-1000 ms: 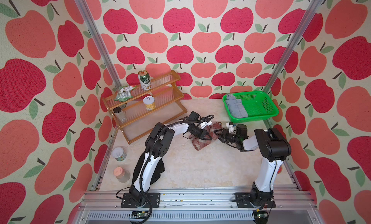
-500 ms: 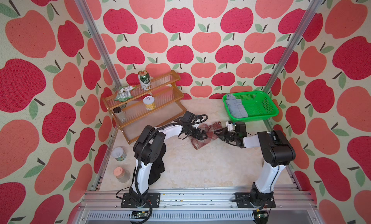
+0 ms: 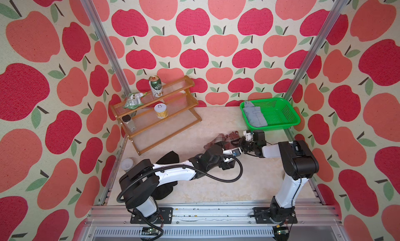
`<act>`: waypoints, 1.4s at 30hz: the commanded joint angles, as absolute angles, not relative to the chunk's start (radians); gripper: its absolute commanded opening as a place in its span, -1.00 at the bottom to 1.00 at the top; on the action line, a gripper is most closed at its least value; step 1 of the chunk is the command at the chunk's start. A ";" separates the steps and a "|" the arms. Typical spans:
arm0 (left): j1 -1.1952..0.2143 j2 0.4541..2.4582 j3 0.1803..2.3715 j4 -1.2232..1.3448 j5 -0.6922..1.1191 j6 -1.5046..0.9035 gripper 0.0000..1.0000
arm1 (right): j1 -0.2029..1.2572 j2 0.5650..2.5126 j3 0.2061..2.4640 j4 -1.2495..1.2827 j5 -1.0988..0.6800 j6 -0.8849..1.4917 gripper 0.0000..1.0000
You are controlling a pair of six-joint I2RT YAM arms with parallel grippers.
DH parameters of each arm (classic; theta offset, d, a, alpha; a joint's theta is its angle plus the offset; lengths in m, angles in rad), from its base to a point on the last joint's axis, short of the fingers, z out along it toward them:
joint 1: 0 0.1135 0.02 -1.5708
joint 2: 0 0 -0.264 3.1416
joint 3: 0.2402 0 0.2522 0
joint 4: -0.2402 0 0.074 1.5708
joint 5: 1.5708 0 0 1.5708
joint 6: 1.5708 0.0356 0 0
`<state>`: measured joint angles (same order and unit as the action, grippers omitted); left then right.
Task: Roll up the skirts
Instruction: Roll the skirt at the center of the board.
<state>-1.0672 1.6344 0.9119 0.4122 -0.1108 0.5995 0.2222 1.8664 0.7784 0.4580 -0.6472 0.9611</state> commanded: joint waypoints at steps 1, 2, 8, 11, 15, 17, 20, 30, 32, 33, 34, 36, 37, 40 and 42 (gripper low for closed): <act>-1.088 1.742 0.940 0.398 -0.319 0.801 0.99 | 0.218 1.841 0.797 0.366 -0.631 0.931 -0.63; -1.094 1.777 0.954 0.387 -0.355 0.806 0.99 | 0.218 1.839 0.799 0.360 -0.630 0.930 -0.63; -1.101 1.885 0.972 0.410 -0.471 0.791 0.99 | 0.215 1.832 0.797 0.355 -0.632 0.931 -0.63; -1.093 1.943 0.992 0.422 -0.552 0.795 0.99 | 0.213 1.824 0.797 0.347 -0.633 0.928 -0.63; -1.066 2.016 1.028 0.422 -0.642 0.751 0.99 | 0.212 1.809 0.795 0.324 -0.632 0.913 -0.63; -1.054 2.046 1.048 0.389 -0.646 0.727 0.99 | 0.208 1.806 0.792 0.321 -0.633 0.909 -0.63; -1.045 2.090 1.088 0.321 -0.647 0.707 0.98 | 0.202 1.800 0.787 0.315 -0.638 0.905 -0.63; -0.981 2.088 1.192 0.049 -0.421 0.501 -0.69 | 0.168 1.781 0.792 0.293 -0.671 0.887 -0.90; -0.956 2.057 1.194 0.009 -0.304 0.436 -0.69 | 0.151 1.773 0.785 0.309 -0.684 0.895 -0.52; -0.941 2.047 1.199 -0.008 -0.243 0.395 -0.69 | 0.140 1.766 0.777 0.328 -0.693 0.905 -0.30; -0.922 2.040 1.206 -0.028 -0.167 0.352 -0.69 | 0.130 1.760 0.769 0.346 -0.703 0.912 -0.19; -0.893 2.035 1.219 -0.049 -0.036 0.284 -0.66 | 0.120 1.751 0.751 0.398 -0.725 0.922 0.03; -0.882 2.038 1.230 -0.062 0.023 0.272 -0.65 | 0.118 1.750 0.741 0.430 -0.741 0.932 0.15; -0.870 2.055 1.273 -0.109 0.134 0.206 -0.65 | 0.111 1.745 0.692 0.544 -0.781 0.973 0.41; -0.857 2.071 1.303 -0.132 0.222 0.172 -0.65 | 0.100 1.741 0.661 0.598 -0.792 0.989 0.52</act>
